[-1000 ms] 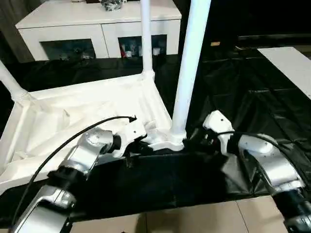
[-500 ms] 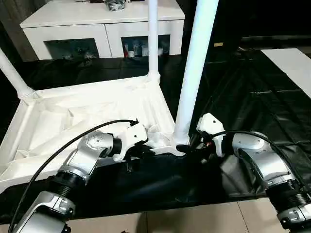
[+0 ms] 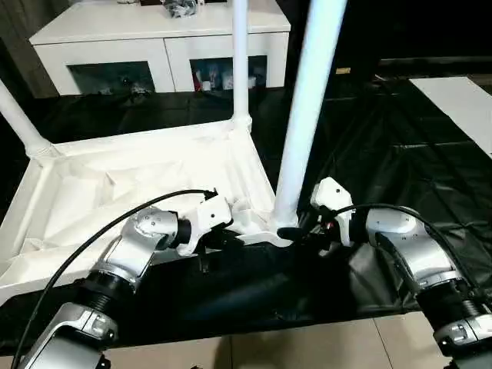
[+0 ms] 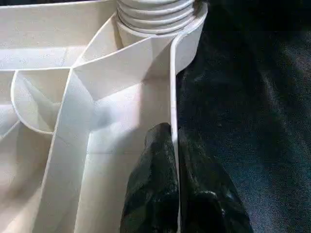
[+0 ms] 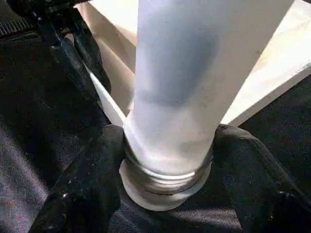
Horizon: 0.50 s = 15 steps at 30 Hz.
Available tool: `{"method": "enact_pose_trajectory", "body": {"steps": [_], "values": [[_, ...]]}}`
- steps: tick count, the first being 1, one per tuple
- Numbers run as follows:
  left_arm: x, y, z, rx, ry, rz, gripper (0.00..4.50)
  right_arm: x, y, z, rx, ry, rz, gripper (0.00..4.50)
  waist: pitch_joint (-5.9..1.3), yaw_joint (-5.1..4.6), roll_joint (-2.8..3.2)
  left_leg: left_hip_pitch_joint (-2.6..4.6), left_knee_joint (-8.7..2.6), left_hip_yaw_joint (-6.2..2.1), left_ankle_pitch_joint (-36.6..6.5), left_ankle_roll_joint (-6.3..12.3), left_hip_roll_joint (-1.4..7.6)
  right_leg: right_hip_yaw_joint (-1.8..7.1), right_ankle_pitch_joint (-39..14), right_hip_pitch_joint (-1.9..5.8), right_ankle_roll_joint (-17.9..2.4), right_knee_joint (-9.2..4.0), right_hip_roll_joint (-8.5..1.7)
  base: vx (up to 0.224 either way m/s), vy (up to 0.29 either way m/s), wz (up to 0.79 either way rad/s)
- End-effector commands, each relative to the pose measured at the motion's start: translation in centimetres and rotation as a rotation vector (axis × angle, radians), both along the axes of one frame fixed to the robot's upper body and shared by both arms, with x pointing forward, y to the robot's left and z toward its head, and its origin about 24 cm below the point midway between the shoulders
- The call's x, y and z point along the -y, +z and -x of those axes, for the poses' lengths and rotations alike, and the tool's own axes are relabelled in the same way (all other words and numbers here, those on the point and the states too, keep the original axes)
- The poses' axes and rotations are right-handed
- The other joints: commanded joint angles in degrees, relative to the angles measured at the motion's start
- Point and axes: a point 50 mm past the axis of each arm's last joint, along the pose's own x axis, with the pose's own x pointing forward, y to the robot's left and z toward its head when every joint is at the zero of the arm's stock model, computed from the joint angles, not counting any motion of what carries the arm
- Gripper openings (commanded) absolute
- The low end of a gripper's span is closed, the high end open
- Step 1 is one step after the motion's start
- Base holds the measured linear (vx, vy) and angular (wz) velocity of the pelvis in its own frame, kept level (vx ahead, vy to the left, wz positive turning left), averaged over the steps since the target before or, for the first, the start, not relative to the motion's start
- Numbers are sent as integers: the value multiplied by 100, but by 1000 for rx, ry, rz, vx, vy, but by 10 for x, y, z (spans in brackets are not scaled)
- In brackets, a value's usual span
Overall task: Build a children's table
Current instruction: Rotate leg to tighten
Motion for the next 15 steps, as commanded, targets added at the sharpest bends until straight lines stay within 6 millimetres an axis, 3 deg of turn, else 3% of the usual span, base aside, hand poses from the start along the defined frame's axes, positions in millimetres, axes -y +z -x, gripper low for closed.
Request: {"method": "enact_pose_trajectory", "body": {"steps": [1,3,6,7,8,9,10,13,15], "values": [[11,-4,8,-26,-38,56,0,-7,-7,-2,-13,-16,22,264,-346,23,-164,23,-380,-156,-308,767,469,261,-110,261,-1659,-353,-554,0,0,0],[13,-7,6,-27,8,63,0,-8,-12,-5,-4,-99,32,264,-330,1,-159,23,-396,-160,-401,704,469,265,-284,257,-1630,-371,-554,0,0,0],[19,-9,-1,-14,109,75,0,-13,-19,-7,-11,-226,6,264,-297,-68,-173,19,-444,-176,-770,467,459,268,-936,263,-1504,-430,-550,0,0,0],[21,-10,-5,-5,148,71,0,-16,-20,-8,-8,-274,-7,264,-273,-73,-166,59,-463,-173,-931,374,458,277,-1199,216,-1436,-476,-529,0,0,0],[23,-10,-8,3,176,68,0,-18,-21,-9,-2,-310,-14,264,-277,-71,-173,77,-461,-176,-973,327,459,285,-1293,217,-1406,-489,-543,0,0,0],[28,-10,-15,13,252,73,0,-23,-22,-12,10,-408,-29,264,-292,-73,-184,52,-465,-179,-924,272,448,294,-1313,244,-1368,-478,-552,0,0,0],[33,-10,-20,16,307,85,0,-25,-23,-15,22,-505,-30,264,-279,-83,-156,83,-480,-163,-930,206,445,300,-1307,187,-1341,-495,-516,0,0,0],[50,-9,-29,8,418,100,0,-33,-23,-22,78,-728,-4,263,-290,-80,-141,85,-489,-163,-954,111,424,313,-1241,188,-1302,-504,-525,0,0,0],[56,-9,-33,29,464,86,0,-42,-21,-24,103,-738,1,263,-306,-69,-119,97,-472,-161,-984,102,411,318,-1259,187,-1284,-517,-542,0,0,0]]}}
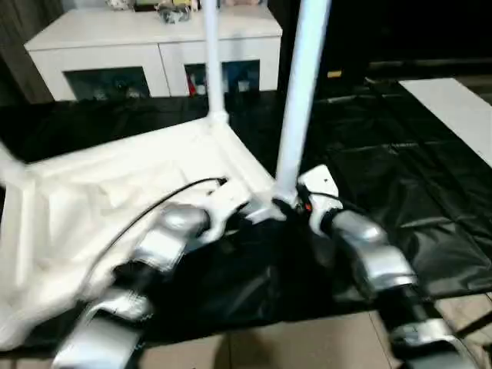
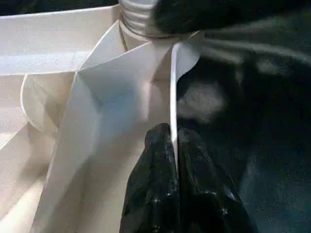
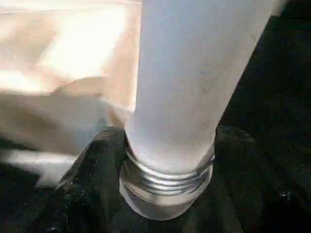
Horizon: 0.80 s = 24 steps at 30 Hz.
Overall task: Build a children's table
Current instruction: Rotate leg to tighten
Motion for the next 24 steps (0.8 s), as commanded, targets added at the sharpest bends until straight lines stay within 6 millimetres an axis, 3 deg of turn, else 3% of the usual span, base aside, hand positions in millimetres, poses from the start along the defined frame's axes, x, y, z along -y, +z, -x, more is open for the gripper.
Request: {"method": "enact_pose_trajectory", "body": {"steps": [1,3,6,7,11,12,13,15,17,20,24], "values": [[5,-5,-2,11,120,58,0,-8,-4,-2,0,1,82,263,-297,6,-136,57,-462,-190,-955,221,416,292,-1173,188,-1269,-527,-517,0,0,0],[8,-5,-4,14,131,54,0,-11,-1,-4,29,-13,114,263,-303,21,-143,42,-445,-170,-829,366,407,291,-917,193,-1287,-522,-518,0,0,0],[13,-5,-5,11,131,52,0,-19,3,-9,7,-33,14,263,-333,32,-120,9,-434,-170,-569,559,408,264,-583,230,-1329,-487,-533,0,0,0],[13,-5,-5,8,125,53,0,-22,5,-8,12,-2,-7,298,-334,31,-119,0,-435,-173,-535,624,416,257,-484,233,-1345,-477,-535,0,0,0],[8,-8,-5,-9,119,44,0,-22,11,-6,29,41,-74,338,-331,29,-112,13,-452,-175,-608,711,438,237,-443,233,-1386,-483,-536,0,0,0],[6,-9,-4,-14,115,40,0,-18,12,-7,30,49,-78,346,-321,21,-119,1,-458,-177,-692,714,436,236,-532,241,-1384,-494,-541,0,0,0],[1,-10,-3,-24,97,35,0,-12,15,-7,19,109,-87,346,-315,15,-174,-6,-468,-177,-756,709,438,228,-668,253,-1353,-512,-544,0,0,0],[-2,-10,-2,-31,77,33,0,-7,16,-6,13,143,-76,372,-308,26,-147,-1,-465,-178,-829,697,441,232,-833,248,-1323,-521,-556,0,0,0],[-8,-11,2,-56,8,38,0,4,17,-1,-10,252,-41,379,-309,26,-185,-22,-464,-182,-742,718,437,221,-751,280,-1306,-508,-542,0,0,0],[-17,-12,13,-95,-120,17,0,19,16,12,-56,431,13,379,-321,61,-167,-23,-426,-165,-497,917,465,233,-377,264,-1403,-474,-558,0,0,0],[-32,-6,29,-132,-316,36,0,39,19,28,-93,619,67,379,-337,104,-128,-5,-412,-154,-402,1008,505,218,-74,242,-1553,-418,-558,0,0,0]]}}
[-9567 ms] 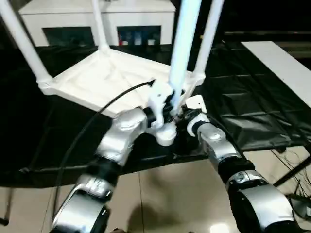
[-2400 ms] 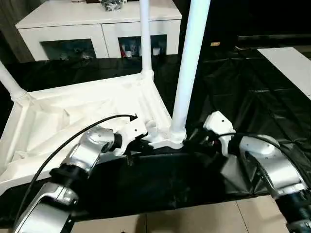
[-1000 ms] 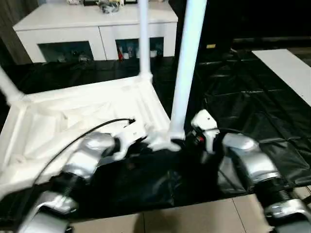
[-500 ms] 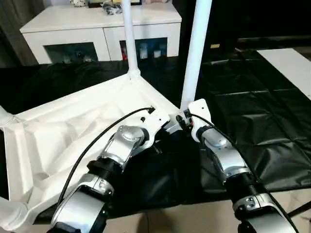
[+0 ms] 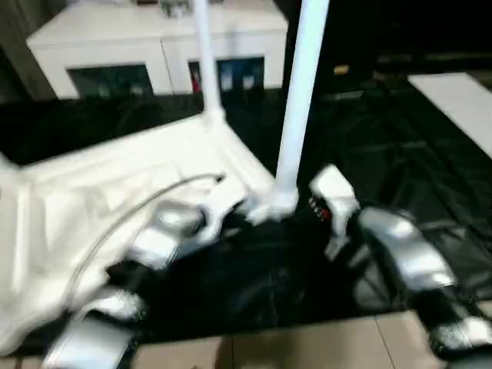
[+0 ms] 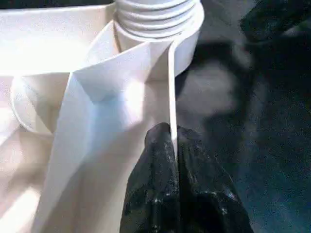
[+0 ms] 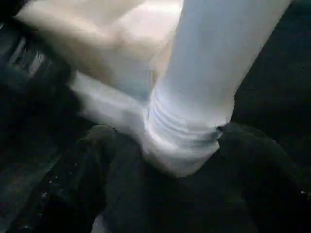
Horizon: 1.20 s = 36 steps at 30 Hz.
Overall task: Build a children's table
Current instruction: Rotate leg to tighten
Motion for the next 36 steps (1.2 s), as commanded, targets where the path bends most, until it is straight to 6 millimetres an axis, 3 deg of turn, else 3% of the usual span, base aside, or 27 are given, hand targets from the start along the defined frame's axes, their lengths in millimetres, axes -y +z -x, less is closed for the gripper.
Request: {"method": "enact_pose_trajectory", "body": {"steps": [1,6,8,10,11,14,35,36], "values": [[5,-5,20,-76,-200,34,0,-2,8,6,-4,113,-18,379,-328,35,-129,24,-338,-166,-452,935,488,283,-99,243,-1659,-370,-502,0,0,0],[-9,7,22,-55,-257,33,0,6,18,10,-21,173,-36,379,-312,117,-107,94,-373,-154,-732,754,539,280,-332,190,-1695,-371,-491,0,0,0],[-13,9,23,-52,-264,29,0,7,20,11,-29,196,-41,379,-310,113,-125,59,-389,-149,-746,646,527,272,-313,221,-1680,-359,-500,0,0,0],[-15,11,22,-43,-262,24,0,6,19,13,-43,229,-28,379,-315,113,-127,70,-385,-137,-744,608,521,273,-305,215,-1664,-359,-506,0,0,0],[-16,11,22,-41,-263,22,0,6,19,13,-47,237,-24,379,-315,109,-175,66,-385,-129,-722,610,521,275,-291,219,-1662,-363,-508,0,0,0],[-16,12,22,-37,-267,22,0,4,15,16,-72,286,-6,379,-325,128,-147,52,-364,-121,-560,629,516,274,-133,231,-1665,-332,-516,0,0,0],[-12,11,23,-41,-275,27,0,-12,9,4,-75,288,-56,379,-350,174,-168,52,-320,-105,-294,720,507,260,140,236,-1729,-283,-512,0,0,0],[-13,11,23,-42,-275,27,0,-12,9,4,-77,289,-61,351,-350,178,-165,51,-320,-104,-284,730,507,256,137,234,-1735,-281,-509,0,0,0]]}}
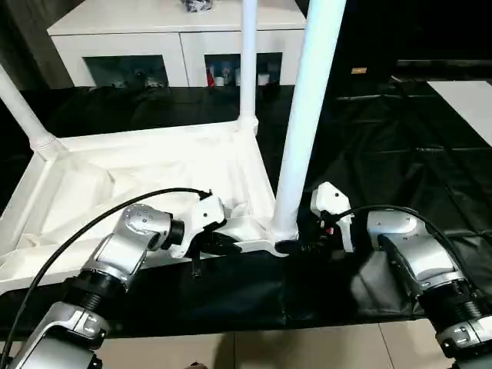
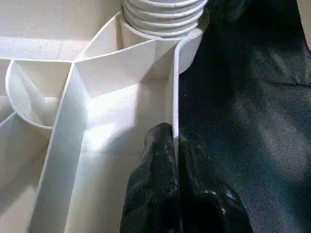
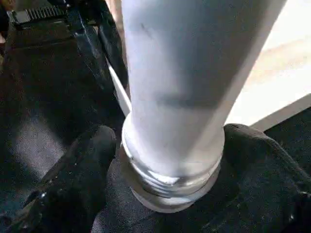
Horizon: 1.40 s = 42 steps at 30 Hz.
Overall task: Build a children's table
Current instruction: Rotate leg to tighten
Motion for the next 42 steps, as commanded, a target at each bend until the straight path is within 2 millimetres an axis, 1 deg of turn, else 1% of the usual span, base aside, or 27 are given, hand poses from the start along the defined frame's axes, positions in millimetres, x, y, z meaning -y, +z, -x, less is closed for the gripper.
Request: {"method": "enact_pose_trajectory", "body": {"steps": [1,2,4,9,13,15,18,19,20,21,23,24,25,26,27,28,29,30,32,34,36,37,38,39,40,41,42], "values": [[9,6,3,12,-62,35,0,-4,7,-4,25,19,-9,351,-392,1,-100,77,-345,-182,-308,720,464,278,105,242,-1726,-293,-478,0,0,0],[9,6,3,12,-62,35,0,-4,7,-4,25,19,-9,351,-391,7,-99,77,-349,-186,-320,714,470,276,67,244,-1712,-292,-478,0,0,0],[9,5,3,9,-62,34,0,-3,6,-3,18,22,-11,321,-392,12,-96,86,-351,-187,-335,698,474,275,26,239,-1701,-294,-475,0,0,0],[9,5,3,-2,-65,37,0,-3,6,-4,10,16,-29,280,-393,29,-96,83,-344,-183,-320,698,470,277,54,237,-1705,-290,-475,0,0,0],[10,4,4,-9,-63,50,0,-4,6,-5,6,4,-49,271,-400,49,-98,88,-341,-184,-315,681,471,275,48,235,-1702,-281,-475,0,0,0],[12,4,3,-15,-43,65,0,-5,5,-7,18,-46,-68,269,-400,47,-104,83,-340,-182,-297,685,470,276,69,236,-1708,-276,-474,0,0,0],[18,2,1,-14,-1,79,0,-8,1,-13,42,-165,-77,269,-386,6,-112,71,-352,-190,-357,613,464,280,-65,228,-1698,-292,-479,0,0,0],[20,1,-1,-10,17,82,0,-9,-1,-16,52,-213,-74,269,-379,-25,-114,68,-360,-196,-456,554,454,281,-198,239,-1685,-310,-485,0,0,0],[29,-2,-7,5,86,96,0,-14,-6,-23,58,-353,-98,269,-374,-71,-94,73,-364,-194,-509,509,456,292,-265,219,-1685,-320,-482,0,0,0],[31,-2,-8,8,99,99,0,-15,-6,-24,57,-380,-102,269,-363,-102,-99,81,-374,-194,-526,465,452,293,-308,210,-1676,-340,-466,0,0,0],[38,-4,-12,15,145,107,0,-19,-9,-28,55,-465,-115,269,-369,-148,-106,80,-383,-206,-647,315,435,295,-476,242,-1635,-353,-478,0,0,0],[39,-4,-13,14,158,106,0,-20,-10,-29,56,-484,-115,269,-363,-155,-111,73,-383,-207,-679,317,431,299,-506,245,-1625,-365,-485,0,0,0],[49,-6,-20,29,240,96,0,-24,-13,-34,74,-591,-88,268,-361,-168,-85,78,-374,-196,-700,314,420,309,-561,225,-1600,-371,-474,0,0,0],[61,-8,-28,43,340,79,0,-29,-16,-39,90,-711,-58,268,-352,-188,-97,94,-383,-192,-695,267,413,311,-605,217,-1572,-392,-454,0,0,0],[63,-8,-30,47,367,75,0,-30,-16,-40,99,-738,-48,268,-345,-200,-97,101,-390,-193,-723,230,404,311,-698,208,-1554,-410,-452,0,0,0],[69,-8,-34,54,423,65,0,-32,-16,-43,120,-793,-26,268,-356,-196,-99,102,-388,-195,-758,162,398,310,-818,229,-1517,-418,-470,0,0,0],[72,-8,-37,69,454,59,0,-34,-16,-45,131,-816,-11,268,-368,-186,-92,103,-388,-204,-725,142,407,309,-758,240,-1489,-417,-477,0,0,0],[74,-7,-38,80,468,56,0,-36,-16,-45,136,-828,-2,268,-371,-191,-98,97,-383,-203,-697,167,407,312,-674,243,-1496,-412,-476,0,0,0],[82,-7,-42,111,495,45,0,-44,-16,-48,160,-860,22,268,-384,-186,-105,70,-363,-195,-549,345,379,308,-404,250,-1509,-405,-469,0,0,0],[87,-6,-43,133,484,32,0,-53,-15,-48,173,-831,15,268,-379,-169,-105,58,-357,-195,-545,438,374,305,-442,261,-1475,-420,-482,0,0,0],[91,-6,-43,140,465,28,0,-62,-12,-46,209,-764,13,268,-378,-156,-103,61,-360,-197,-589,474,383,299,-533,257,-1434,-427,-483,0,0,0],[91,-6,-43,140,463,28,0,-63,-12,-46,214,-757,13,323,-375,-153,-99,70,-369,-199,-623,468,391,299,-573,252,-1429,-426,-477,0,0,0],[92,-6,-43,140,459,27,0,-63,-12,-45,214,-756,6,323,-366,-155,-97,73,-377,-200,-687,458,398,298,-632,243,-1427,-433,-474,0,0,0],[89,-8,-39,138,405,24,0,-56,-8,-43,178,-729,-59,337,-364,-149,-90,75,-380,-205,-732,461,399,298,-676,246,-1420,-441,-479,0,0,0],[88,-9,-38,136,387,22,0,-53,-7,-43,169,-715,-79,337,-363,-138,-94,69,-381,-205,-796,459,405,300,-712,256,-1385,-441,-483,0,0,0],[85,-10,-35,131,349,17,0,-47,-6,-42,156,-700,-95,340,-366,-138,-94,68,-384,-210,-797,468,410,301,-683,260,-1383,-435,-484,0,0,0],[83,-11,-34,128,328,14,0,-44,-5,-42,151,-694,-99,355,-373,-132,-100,66,-380,-211,-750,495,415,300,-580,264,-1404,-423,-487,0,0,0]]}}
